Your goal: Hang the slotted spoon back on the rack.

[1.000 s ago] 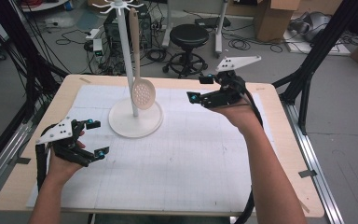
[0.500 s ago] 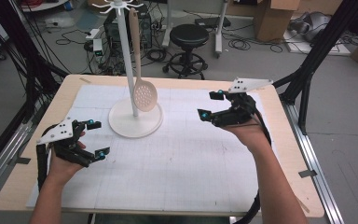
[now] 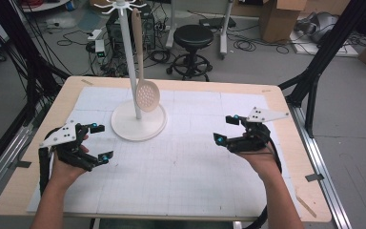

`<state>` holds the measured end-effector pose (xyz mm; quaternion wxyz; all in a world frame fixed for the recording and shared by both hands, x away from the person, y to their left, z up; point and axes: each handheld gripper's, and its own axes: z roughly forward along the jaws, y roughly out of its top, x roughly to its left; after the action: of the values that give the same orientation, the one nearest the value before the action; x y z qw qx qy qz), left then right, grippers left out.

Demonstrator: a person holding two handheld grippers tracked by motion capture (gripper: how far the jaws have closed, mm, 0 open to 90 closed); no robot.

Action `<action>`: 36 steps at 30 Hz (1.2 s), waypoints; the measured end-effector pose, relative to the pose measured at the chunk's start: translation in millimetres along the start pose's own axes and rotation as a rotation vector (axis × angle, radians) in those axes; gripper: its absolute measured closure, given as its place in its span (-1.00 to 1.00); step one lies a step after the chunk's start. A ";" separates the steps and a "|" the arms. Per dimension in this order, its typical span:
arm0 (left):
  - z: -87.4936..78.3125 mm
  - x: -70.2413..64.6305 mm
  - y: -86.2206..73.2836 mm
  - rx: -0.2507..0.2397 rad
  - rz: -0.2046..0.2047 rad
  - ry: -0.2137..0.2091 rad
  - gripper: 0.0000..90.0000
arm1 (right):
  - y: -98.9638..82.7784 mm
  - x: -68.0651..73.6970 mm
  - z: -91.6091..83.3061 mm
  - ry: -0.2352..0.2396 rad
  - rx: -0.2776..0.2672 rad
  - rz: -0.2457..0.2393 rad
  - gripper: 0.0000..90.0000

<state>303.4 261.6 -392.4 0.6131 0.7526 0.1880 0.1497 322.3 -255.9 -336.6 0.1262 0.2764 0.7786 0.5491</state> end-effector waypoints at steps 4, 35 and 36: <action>1.1 -0.1 -0.5 0.001 -0.004 -0.001 -0.95 | -18.5 -0.3 -2.3 -0.012 -0.018 0.030 -0.67; 14.3 -1.2 -6.6 0.024 -0.015 -0.039 -0.95 | -80.8 2.1 8.7 -0.101 0.046 0.073 -0.76; 14.3 -1.3 -6.6 0.025 -0.014 -0.040 -0.95 | -80.8 1.4 7.9 -0.100 0.042 0.074 -0.76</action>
<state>308.1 249.7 -401.7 0.6082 0.7617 0.1828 0.1280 301.5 -268.6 -414.1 0.1389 0.3348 0.7718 0.5224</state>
